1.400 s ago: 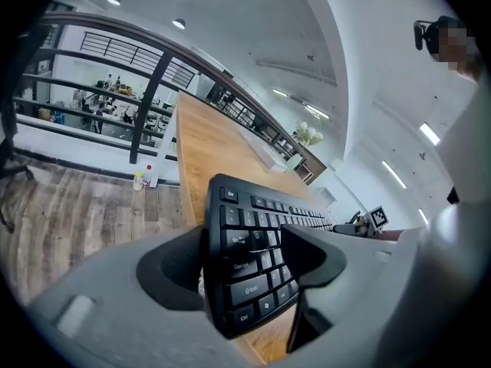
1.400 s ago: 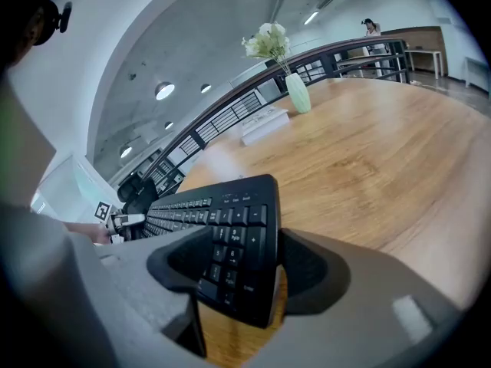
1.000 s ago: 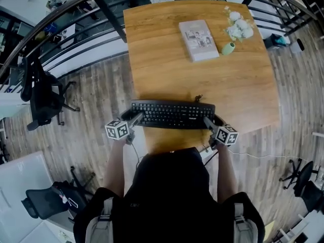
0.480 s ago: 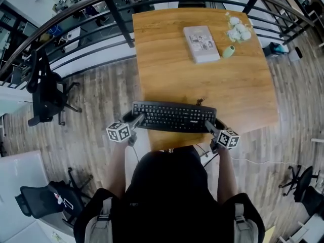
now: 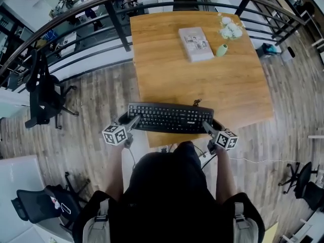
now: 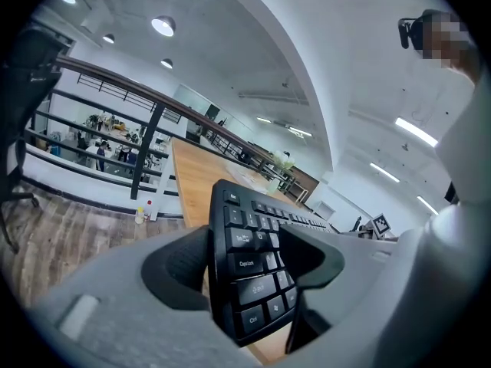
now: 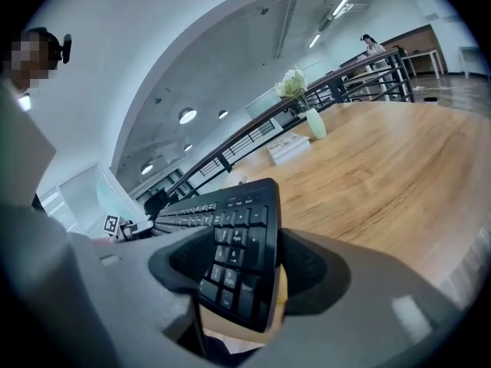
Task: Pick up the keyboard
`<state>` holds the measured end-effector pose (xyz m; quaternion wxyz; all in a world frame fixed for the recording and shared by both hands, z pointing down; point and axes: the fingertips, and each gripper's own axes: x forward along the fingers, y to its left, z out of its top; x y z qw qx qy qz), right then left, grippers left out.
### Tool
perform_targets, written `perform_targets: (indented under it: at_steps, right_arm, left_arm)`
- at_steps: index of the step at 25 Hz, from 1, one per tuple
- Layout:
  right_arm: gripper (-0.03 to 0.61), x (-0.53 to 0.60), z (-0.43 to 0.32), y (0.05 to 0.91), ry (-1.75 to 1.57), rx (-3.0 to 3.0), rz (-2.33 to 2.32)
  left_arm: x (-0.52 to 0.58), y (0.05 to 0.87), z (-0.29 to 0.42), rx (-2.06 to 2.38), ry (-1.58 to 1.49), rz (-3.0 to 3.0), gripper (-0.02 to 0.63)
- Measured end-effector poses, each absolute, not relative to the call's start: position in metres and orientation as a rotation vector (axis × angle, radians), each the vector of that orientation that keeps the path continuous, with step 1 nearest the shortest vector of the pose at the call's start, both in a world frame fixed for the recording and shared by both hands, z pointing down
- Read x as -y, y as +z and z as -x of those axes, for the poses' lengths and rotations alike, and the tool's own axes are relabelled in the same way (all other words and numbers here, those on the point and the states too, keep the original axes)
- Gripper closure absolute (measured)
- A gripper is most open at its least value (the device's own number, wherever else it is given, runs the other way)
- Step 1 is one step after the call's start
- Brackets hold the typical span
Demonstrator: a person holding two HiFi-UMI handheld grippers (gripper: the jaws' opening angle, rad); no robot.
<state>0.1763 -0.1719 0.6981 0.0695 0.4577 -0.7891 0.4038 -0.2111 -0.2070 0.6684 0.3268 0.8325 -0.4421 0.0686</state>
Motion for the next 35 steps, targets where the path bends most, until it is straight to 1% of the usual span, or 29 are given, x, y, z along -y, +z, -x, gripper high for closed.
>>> perform_targets:
  at_steps: [4,17,23,27,31,35]
  right_arm:
    - [0.313,0.166,-0.179,0.687,1.184,2.392,-1.409]
    - [0.313,0.166,-0.183,0.641,1.033,2.453,-1.490]
    - [0.316,0.161,-0.190,0.631,1.068,2.476,-1.525]
    - [0.318,0.156,-0.190,0.620,1.028,2.487,-1.518]
    - [0.334,0.155,-0.187,0.610,1.028,2.509,-1.545]
    - [0.336,0.157,-0.180,0.605,1.011,2.520,-1.521]
  left_arm:
    - [0.199,0.656,0.210,1.166,0.165,-2.209,0.339]
    - [0.186,0.627,0.210,1.185,0.109,-2.239,0.351]
    - [0.182,0.614,0.205,1.194,0.069,-2.252,0.353]
    - [0.180,0.602,0.204,1.211,0.030,-2.264,0.353]
    - [0.177,0.589,0.211,1.226,0.005,-2.281,0.356]
    - [0.175,0.580,0.217,1.257,-0.023,-2.289,0.356]
